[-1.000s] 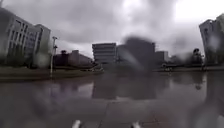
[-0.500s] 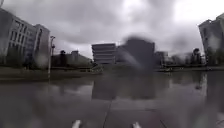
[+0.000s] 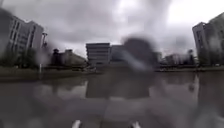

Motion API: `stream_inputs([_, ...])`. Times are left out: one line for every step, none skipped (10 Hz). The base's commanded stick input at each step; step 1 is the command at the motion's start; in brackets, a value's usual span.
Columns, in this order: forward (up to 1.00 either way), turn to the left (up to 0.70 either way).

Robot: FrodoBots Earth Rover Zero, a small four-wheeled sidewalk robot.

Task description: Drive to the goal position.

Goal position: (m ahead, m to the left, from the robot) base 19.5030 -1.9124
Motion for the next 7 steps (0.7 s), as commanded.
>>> stream_inputs([0.70, 0.00])
stream_inputs([0.70, 0.00])
stream_inputs([0.70, 0.00])
stream_inputs([0.70, 0.00])
stream_inputs([0.70, 0.00])
stream_inputs([0.70, 0.00])
stream_inputs([0.70, 0.00])
